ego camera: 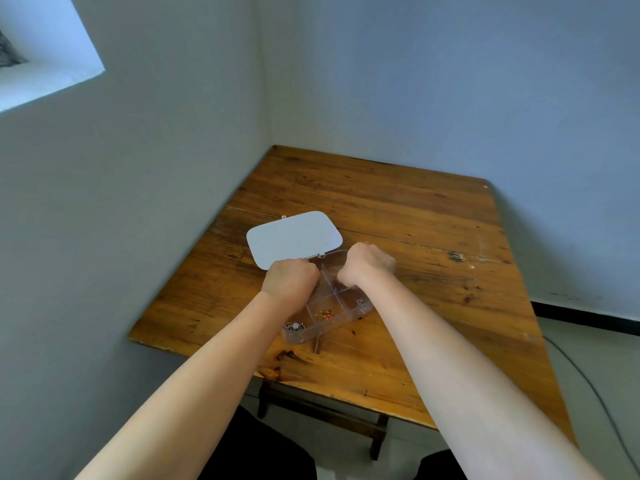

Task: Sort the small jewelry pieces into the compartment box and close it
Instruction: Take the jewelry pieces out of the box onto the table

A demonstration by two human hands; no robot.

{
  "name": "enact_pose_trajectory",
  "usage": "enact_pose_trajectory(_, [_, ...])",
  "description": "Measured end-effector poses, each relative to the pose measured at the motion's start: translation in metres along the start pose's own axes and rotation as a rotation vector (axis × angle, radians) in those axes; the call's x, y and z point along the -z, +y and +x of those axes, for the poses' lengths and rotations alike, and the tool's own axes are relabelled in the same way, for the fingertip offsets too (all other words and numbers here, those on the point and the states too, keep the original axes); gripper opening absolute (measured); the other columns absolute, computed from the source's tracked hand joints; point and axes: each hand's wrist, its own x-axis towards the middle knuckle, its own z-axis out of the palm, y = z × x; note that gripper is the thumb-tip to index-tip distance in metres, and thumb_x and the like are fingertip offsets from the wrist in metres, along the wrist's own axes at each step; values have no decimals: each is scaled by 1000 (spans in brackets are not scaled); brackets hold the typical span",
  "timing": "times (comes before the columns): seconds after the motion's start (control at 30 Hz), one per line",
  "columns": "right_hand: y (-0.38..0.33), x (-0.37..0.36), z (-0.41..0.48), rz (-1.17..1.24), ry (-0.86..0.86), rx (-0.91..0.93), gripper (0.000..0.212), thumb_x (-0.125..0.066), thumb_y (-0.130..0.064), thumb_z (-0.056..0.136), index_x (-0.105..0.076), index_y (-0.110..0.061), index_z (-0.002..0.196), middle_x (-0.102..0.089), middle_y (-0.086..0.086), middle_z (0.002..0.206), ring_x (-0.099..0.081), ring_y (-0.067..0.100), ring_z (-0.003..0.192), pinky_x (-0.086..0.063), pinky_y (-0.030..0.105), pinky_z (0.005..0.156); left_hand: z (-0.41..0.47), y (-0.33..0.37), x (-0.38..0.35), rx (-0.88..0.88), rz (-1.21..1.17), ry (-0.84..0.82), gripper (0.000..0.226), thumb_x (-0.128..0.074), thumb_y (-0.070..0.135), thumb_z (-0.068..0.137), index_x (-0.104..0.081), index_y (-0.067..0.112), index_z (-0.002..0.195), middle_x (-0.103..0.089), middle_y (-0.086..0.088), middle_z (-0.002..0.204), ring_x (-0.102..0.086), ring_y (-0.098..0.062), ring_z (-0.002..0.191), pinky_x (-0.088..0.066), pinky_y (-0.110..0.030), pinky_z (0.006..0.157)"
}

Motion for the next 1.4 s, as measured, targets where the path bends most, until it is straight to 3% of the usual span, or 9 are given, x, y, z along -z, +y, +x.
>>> enact_pose_trajectory(0.27, [22, 10, -4, 331, -141, 105, 28, -65, -37, 94, -73, -12, 102, -68, 3, 99, -64, 20, 83, -49, 29, 62, -6, -7, -1, 63, -384, 126, 18, -56, 24, 99, -69, 18, 110, -67, -2, 102, -64, -18, 84, -54, -31, 70])
enact_pose_trajectory(0.43, [56, 40, -19, 930, -74, 158, 22, -52, -36, 102, -64, -18, 98, -63, 5, 111, -63, 24, 106, -55, 40, 92, -3, -10, 23, 139, -826, 391, 17, -54, 20, 100, -66, 12, 108, -63, -5, 108, -59, -18, 87, -48, -30, 72])
enact_pose_trajectory(0.53, [82, 58, -27, 1242, -9, 165, 31, -51, -32, 103, -54, -9, 124, -63, 8, 121, -64, 22, 113, -56, 41, 95, 4, 1, 48, 149, -1070, 450, 15, -53, 20, 100, -63, 13, 109, -65, -4, 109, -61, -17, 93, -50, -29, 75])
enact_pose_trajectory(0.67, [124, 72, -35, 1461, 143, 166, 32, -53, -31, 103, -52, -8, 125, -68, 9, 116, -70, 20, 104, -58, 38, 91, 14, 36, 82, 109, -1495, 461, 12, -53, 15, 101, -63, 10, 105, -73, -6, 94, -71, -22, 87, -62, -34, 75])
enact_pose_trajectory(0.83, [177, 65, -43, 1365, 266, 54, 27, -56, -33, 102, -57, -14, 121, -70, 4, 110, -71, 15, 98, -60, 29, 85, 30, 95, 97, 51, -1687, 335, 13, -55, 18, 100, -65, 11, 106, -74, -6, 94, -73, -20, 88, -62, -32, 76])
enact_pose_trajectory(1.03, [231, 18, -38, 996, 291, -122, 36, -53, -49, 98, -64, -23, 119, -67, -8, 109, -66, 15, 100, -57, 42, 90, 50, 161, 74, 57, -1701, 92, 11, -56, 18, 99, -66, 15, 97, -76, -6, 93, -73, -23, 90, -62, -33, 76])
enact_pose_trajectory(1.2, [248, -21, -30, 683, 266, -145, 28, -55, -45, 99, -71, -27, 112, -70, -7, 115, -63, 18, 105, -50, 30, 82, 59, 189, 41, 85, -1481, -44, 14, -58, 20, 97, -68, 19, 87, -75, -7, 88, -71, -26, 77, -60, -40, 70])
enact_pose_trajectory(1.3, [249, -34, -30, 579, 281, -139, 24, -57, -41, 99, -75, -27, 107, -73, -7, 113, -62, 14, 91, -49, 28, 74, 61, 191, 23, 89, -1238, -47, 14, -59, 24, 95, -73, 18, 95, -73, 1, 87, -60, -12, 67, -52, -28, 63])
enact_pose_trajectory(1.4, [249, -37, -31, 520, 291, -135, 23, -57, -38, 99, -77, -27, 103, -71, -8, 118, -54, 9, 84, -42, 25, 67, 62, 187, 15, 78, -1080, -64, 18, -60, 23, 95, -75, 16, 103, -73, -1, 106, -62, -12, 84, -48, -23, 74])
